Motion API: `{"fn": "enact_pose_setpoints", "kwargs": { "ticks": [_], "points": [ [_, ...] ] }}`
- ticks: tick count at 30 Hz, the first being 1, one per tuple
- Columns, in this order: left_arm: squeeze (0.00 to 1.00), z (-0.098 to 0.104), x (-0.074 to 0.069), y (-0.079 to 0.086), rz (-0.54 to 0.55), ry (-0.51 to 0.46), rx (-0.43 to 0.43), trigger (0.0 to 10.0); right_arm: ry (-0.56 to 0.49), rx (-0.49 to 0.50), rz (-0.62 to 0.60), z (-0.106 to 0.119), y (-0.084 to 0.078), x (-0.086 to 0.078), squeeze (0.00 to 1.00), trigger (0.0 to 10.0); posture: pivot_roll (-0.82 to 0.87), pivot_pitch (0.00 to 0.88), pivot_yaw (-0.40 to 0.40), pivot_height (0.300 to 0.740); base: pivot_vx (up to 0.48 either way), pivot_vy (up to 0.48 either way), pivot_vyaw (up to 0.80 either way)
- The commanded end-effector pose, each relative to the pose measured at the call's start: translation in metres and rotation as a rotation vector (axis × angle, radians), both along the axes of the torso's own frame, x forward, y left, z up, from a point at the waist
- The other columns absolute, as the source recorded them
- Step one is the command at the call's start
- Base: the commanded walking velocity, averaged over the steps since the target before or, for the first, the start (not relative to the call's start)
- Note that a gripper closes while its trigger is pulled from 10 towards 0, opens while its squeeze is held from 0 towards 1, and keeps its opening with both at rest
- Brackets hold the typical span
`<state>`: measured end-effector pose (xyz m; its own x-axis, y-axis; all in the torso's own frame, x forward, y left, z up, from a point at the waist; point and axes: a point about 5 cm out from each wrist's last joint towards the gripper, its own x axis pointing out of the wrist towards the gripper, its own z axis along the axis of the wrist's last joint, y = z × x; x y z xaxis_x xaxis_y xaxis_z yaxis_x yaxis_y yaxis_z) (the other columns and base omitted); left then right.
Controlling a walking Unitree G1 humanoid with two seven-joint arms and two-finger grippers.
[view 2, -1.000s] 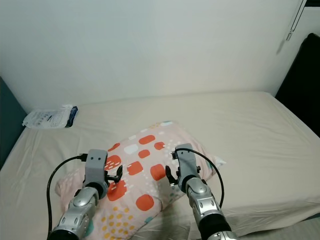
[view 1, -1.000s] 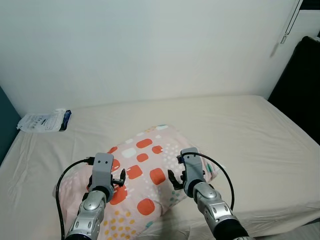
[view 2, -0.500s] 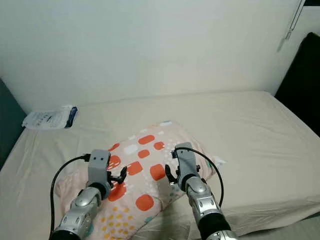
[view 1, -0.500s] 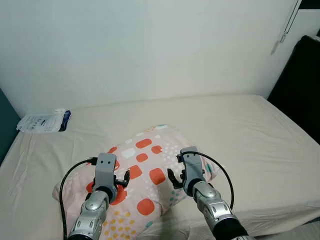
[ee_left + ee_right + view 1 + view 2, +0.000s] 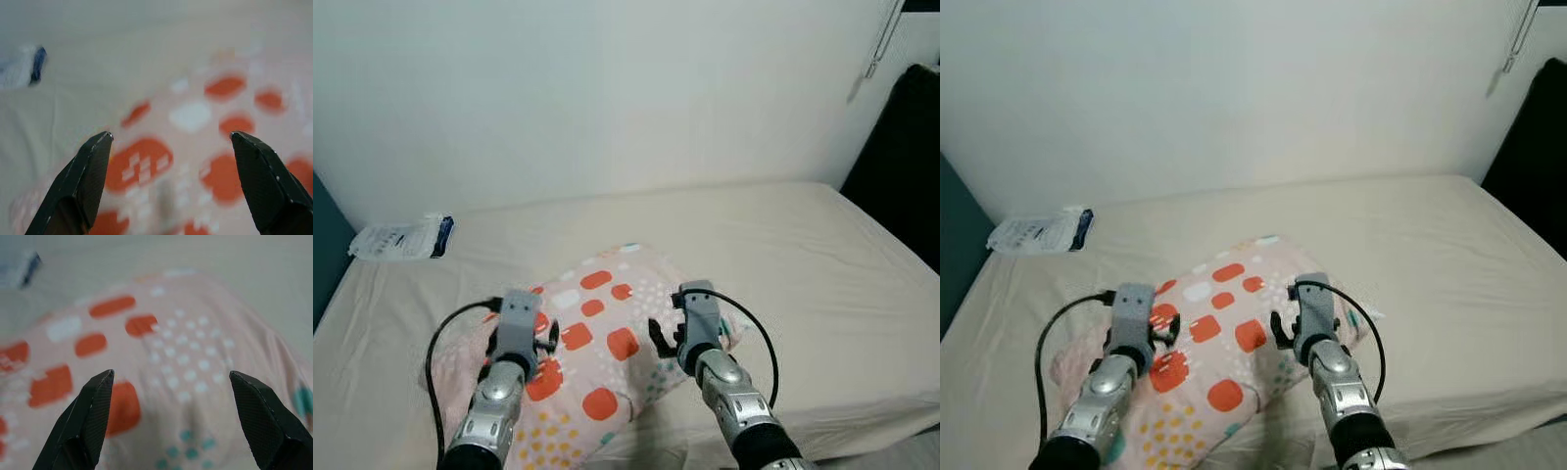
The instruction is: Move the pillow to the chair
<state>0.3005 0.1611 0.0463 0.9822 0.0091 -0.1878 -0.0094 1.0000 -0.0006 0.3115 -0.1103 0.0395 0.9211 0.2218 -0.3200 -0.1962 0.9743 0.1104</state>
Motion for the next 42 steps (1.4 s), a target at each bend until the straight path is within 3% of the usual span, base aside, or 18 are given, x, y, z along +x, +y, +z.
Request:
{"fn": "enact_pose_setpoints", "kwargs": {
  "ticks": [1, 3, 5, 9, 11, 13, 15, 18, 21, 23, 25, 26, 29, 30, 35, 39, 42],
  "points": [
    [0.00, 0.012, 0.003, 0.000, 0.006, -0.083, -0.072, 10.0, -0.100, 0.077, -0.014, 0.019, 0.004, 0.009, 0.00, 10.0, 0.07, 0.000, 0.030, 0.740, 0.000, 0.000, 0.00],
    [0.00, 0.030, 0.008, 0.000, -0.015, -0.202, -0.152, 10.0, -0.187, 0.215, -0.053, 0.039, 0.005, 0.016, 0.00, 10.0, 0.07, 0.000, 0.032, 0.740, 0.000, 0.000, 0.00],
    [0.00, 0.035, 0.011, 0.003, -0.005, -0.236, -0.166, 10.0, -0.205, 0.271, -0.069, 0.045, 0.005, 0.018, 0.00, 10.0, 0.07, 0.000, 0.032, 0.740, 0.000, 0.000, 0.00],
    [0.00, 0.042, 0.017, 0.011, 0.039, -0.260, -0.200, 10.0, -0.218, 0.344, -0.077, 0.053, 0.007, 0.021, 0.00, 10.0, 0.08, 0.000, 0.019, 0.740, 0.000, 0.000, 0.00],
    [0.00, 0.052, 0.024, 0.021, 0.102, -0.280, -0.286, 10.0, -0.260, 0.455, 0.004, 0.067, 0.016, 0.023, 0.00, 10.0, 0.09, 0.000, 0.010, 0.740, 0.000, 0.000, 0.00],
    [0.00, 0.052, 0.024, 0.021, 0.102, -0.280, -0.286, 10.0, -0.260, 0.455, 0.004, 0.067, 0.016, 0.023, 0.00, 10.0, 0.09, 0.000, 0.010, 0.740, 0.000, 0.000, 0.00],
    [0.00, 0.058, 0.029, 0.020, 0.097, -0.285, -0.385, 10.0, -0.360, 0.575, 0.101, 0.086, 0.024, 0.022, 0.00, 10.0, 0.10, 0.000, 0.017, 0.740, 0.000, 0.000, 0.00],
    [0.00, 0.060, 0.031, 0.016, 0.075, -0.294, -0.411, 10.0, -0.403, 0.659, 0.143, 0.095, 0.027, 0.019, 0.00, 10.0, 0.08, 0.000, 0.024, 0.740, 0.000, 0.000, 0.00],
    [0.00, 0.057, 0.037, 0.006, 0.114, -0.230, -0.398, 10.0, -0.454, 0.969, 0.319, 0.125, 0.040, 0.006, 0.00, 10.0, 0.07, 0.000, 0.025, 0.740, 0.000, 0.000, 0.00],
    [0.00, 0.057, 0.039, 0.004, 0.120, -0.217, -0.398, 10.0, -0.459, 1.017, 0.357, 0.131, 0.043, 0.002, 0.00, 10.0, 0.07, 0.000, 0.025, 0.740, 0.000, 0.000, 0.00],
    [0.00, 0.065, 0.046, -0.015, 0.031, -0.192, -0.460, 10.0, -0.458, 1.144, 0.539, 0.146, 0.051, -0.004, 0.00, 10.0, 0.08, 0.000, 0.023, 0.740, 0.000, 0.000, 0.00],
    [0.00, 0.066, 0.047, -0.024, -0.017, -0.149, -0.490, 10.0, -0.442, 1.161, 0.627, 0.149, 0.056, -0.006, 0.00, 10.0, 0.08, 0.000, 0.025, 0.740, 0.000, 0.000, 0.00],
    [0.00, 0.066, 0.048, -0.030, -0.054, -0.119, -0.508, 10.0, -0.423, 1.156, 0.687, 0.150, 0.060, -0.008, 0.00, 10.0, 0.08, 0.000, 0.028, 0.740, 0.000, 0.000, 0.00],
    [0.00, 0.068, 0.047, -0.035, -0.117, -0.097, -0.549, 10.0, -0.400, 1.148, 0.707, 0.148, 0.064, -0.007, 0.00, 10.0, 0.07, 0.000, 0.031, 0.740, 0.000, 0.000, 0.00],
    [0.00, 0.066, 0.044, -0.041, -0.224, -0.033, -0.604, 10.0, -0.370, 1.190, 0.689, 0.149, 0.066, -0.005, 0.00, 10.0, 0.07, 0.000, 0.032, 0.740, 0.000, 0.000, 0.00],
    [0.00, 0.070, 0.041, -0.045, -0.248, -0.029, -0.675, 10.0, -0.306, 1.155, 0.661, 0.136, 0.065, -0.002, 0.00, 10.0, 0.08, 0.000, 0.016, 0.740, 0.000, 0.000, 0.00],
    [0.00, 0.075, 0.038, -0.046, -0.259, -0.040, -0.759, 10.0, -0.326, 1.269, 0.684, 0.145, 0.060, -0.006, 0.00, 10.0, 0.09, 0.000, 0.002, 0.740, 0.000, 0.000, 0.00]
  ]
}}
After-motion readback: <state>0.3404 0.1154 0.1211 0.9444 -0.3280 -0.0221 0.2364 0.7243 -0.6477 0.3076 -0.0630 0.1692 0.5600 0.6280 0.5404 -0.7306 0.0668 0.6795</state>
